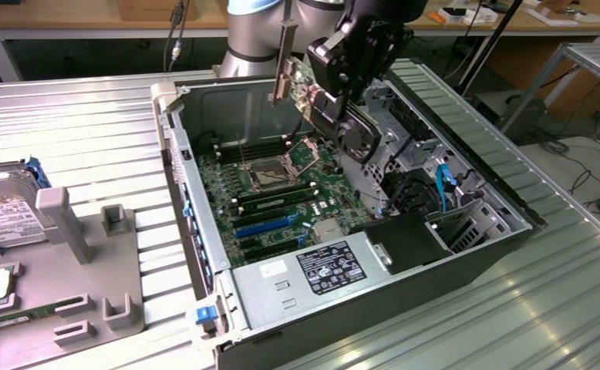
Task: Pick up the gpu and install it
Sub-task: 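Insert the gpu into the slot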
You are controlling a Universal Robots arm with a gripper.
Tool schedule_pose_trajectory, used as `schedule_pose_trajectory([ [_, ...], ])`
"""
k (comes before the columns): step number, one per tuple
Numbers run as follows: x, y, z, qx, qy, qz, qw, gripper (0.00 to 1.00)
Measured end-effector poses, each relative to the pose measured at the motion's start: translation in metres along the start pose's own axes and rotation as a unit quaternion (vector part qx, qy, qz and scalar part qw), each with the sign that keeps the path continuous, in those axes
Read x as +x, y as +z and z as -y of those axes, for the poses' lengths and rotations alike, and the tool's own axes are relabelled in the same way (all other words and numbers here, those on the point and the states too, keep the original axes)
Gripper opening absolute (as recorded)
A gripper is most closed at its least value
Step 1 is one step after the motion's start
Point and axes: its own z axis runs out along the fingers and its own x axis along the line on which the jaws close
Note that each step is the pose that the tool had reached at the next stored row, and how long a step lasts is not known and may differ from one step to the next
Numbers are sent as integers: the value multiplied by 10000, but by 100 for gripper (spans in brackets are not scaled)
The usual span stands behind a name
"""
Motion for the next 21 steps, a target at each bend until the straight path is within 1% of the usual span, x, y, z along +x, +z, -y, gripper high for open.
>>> schedule_pose_trajectory([
  [6, 0, 0, 0, -4, -159, -9, 9999, 27],
  [7, 0, 0, 0, -6, -218, -12, 9998, 27],
  [11, 0, 0, -1, -12, -471, -27, 9989, 27],
  [15, 0, 0, 0, -16, -599, -33, 9982, 27],
  [17, 0, 0, 0, -18, -679, -38, 9977, 27],
  [18, 0, 0, -1, -21, -790, -44, 9969, 27],
  [21, 0, 0, -1, -25, -953, -53, 9954, 27],
])
